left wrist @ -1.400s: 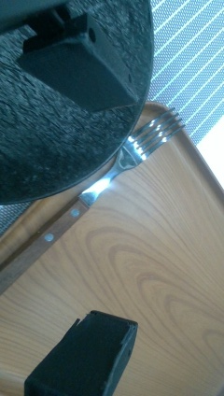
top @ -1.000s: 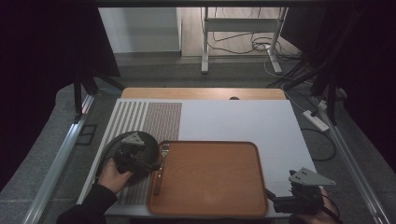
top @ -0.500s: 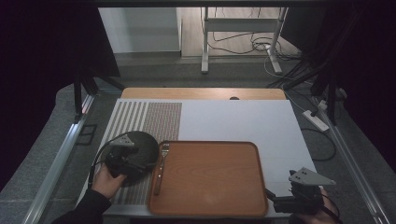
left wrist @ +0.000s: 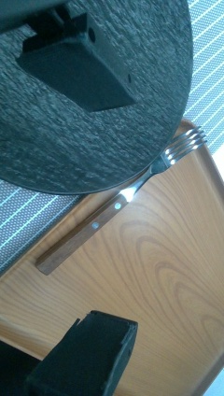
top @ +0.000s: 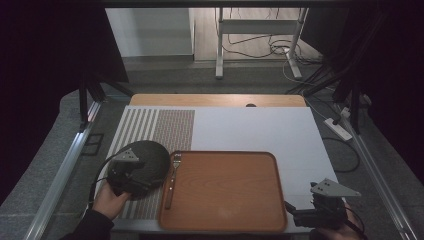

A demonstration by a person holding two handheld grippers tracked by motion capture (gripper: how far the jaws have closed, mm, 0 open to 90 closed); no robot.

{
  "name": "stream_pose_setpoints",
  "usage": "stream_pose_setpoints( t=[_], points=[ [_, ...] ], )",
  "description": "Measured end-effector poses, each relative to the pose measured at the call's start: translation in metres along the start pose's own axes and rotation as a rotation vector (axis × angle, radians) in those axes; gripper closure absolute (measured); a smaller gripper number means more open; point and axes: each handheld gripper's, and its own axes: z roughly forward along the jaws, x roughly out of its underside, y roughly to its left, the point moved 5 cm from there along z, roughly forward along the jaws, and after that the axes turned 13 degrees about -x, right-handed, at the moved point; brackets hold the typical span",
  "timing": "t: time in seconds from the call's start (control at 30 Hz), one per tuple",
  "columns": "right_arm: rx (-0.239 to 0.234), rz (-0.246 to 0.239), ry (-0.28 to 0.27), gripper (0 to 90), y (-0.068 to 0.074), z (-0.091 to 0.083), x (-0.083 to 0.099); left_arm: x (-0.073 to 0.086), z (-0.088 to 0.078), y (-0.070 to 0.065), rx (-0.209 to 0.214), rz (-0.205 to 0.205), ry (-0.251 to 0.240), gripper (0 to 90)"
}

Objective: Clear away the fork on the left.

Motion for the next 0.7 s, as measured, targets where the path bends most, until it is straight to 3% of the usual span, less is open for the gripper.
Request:
stream_pose_setpoints(
  t=[0.7],
  points=[
    [0.010,-0.017,0.004,0.0,0.001,0.000,0.000,0.027,-0.023,0.004,-0.027,-0.046,-0.004,0.0]
  ],
)
